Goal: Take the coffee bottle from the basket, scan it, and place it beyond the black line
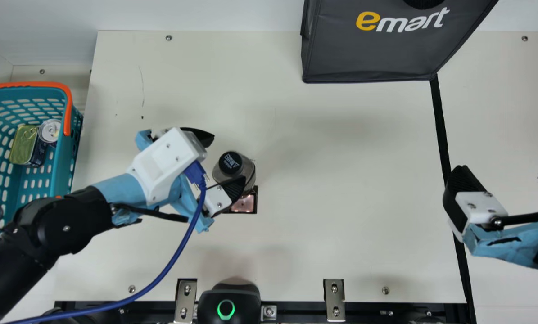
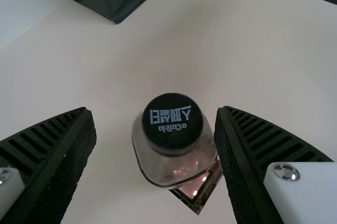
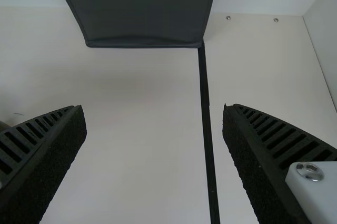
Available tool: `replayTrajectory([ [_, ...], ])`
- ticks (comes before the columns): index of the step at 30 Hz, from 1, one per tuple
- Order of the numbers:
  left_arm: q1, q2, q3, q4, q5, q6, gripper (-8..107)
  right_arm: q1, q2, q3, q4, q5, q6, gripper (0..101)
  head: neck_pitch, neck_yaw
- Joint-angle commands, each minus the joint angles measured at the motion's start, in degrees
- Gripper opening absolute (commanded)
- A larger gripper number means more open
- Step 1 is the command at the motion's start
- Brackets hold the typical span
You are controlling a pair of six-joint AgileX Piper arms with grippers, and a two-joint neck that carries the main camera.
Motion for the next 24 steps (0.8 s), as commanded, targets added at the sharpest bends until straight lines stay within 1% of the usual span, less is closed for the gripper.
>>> replayTrajectory([
  [1, 0.2, -0.2, -0.3, 2.2, -0.4, -3.1, 90, 0.0, 0.0, 0.0, 0.0, 0.0, 0.0, 91, -1.5, 0.2],
  [13, -0.4, -3.0, -2.8, 16.2, -1.5, -19.9, 90, 0.0, 0.0, 0.0, 0.0, 0.0, 0.0, 91, -1.5, 0.2],
  [24, -1.6, -7.6, -2.6, 28.4, -1.2, -33.4, 90, 0.0, 0.0, 0.0, 0.0, 0.0, 0.0, 91, -1.5, 0.2],
])
